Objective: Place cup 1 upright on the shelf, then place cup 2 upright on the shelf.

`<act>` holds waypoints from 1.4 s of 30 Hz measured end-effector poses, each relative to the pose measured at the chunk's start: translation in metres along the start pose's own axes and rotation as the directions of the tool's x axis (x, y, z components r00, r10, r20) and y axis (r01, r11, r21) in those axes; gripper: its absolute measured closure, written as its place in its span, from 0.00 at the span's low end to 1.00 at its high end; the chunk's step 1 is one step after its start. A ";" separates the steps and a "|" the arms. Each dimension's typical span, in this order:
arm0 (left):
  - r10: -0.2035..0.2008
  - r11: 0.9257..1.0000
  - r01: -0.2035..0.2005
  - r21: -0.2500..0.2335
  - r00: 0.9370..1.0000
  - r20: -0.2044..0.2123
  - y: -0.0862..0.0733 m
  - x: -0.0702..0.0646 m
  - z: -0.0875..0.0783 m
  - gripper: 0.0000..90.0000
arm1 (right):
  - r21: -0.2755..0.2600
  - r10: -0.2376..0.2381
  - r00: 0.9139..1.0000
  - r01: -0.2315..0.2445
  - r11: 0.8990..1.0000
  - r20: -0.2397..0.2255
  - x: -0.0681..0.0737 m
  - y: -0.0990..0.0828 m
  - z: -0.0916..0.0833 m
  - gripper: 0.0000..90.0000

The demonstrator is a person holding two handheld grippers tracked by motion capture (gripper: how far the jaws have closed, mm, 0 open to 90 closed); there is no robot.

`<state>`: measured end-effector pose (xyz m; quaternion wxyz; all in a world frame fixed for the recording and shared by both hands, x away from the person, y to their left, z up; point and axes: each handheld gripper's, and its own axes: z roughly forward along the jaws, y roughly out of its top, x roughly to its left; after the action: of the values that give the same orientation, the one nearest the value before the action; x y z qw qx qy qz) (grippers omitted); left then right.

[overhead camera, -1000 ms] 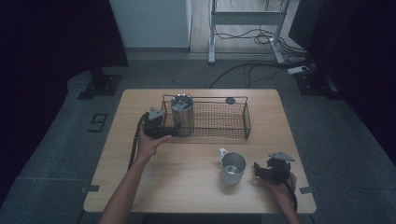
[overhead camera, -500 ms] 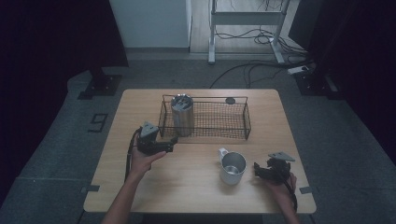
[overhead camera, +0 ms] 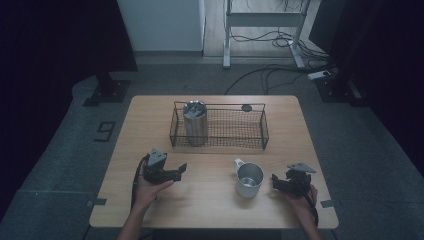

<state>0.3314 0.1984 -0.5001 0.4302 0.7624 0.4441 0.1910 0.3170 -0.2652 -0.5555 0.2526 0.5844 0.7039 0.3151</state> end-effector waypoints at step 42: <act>-0.021 0.996 0.021 0.087 1.000 0.001 -0.029 0.001 0.008 0.16 | -0.117 0.016 0.992 -0.030 0.993 -0.122 0.010 0.005 -0.041 0.15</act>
<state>0.3223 0.2019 -0.5291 0.3990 0.7759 0.4596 0.1660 0.2888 -0.2613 -0.5245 0.2402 0.5563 0.6910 0.3941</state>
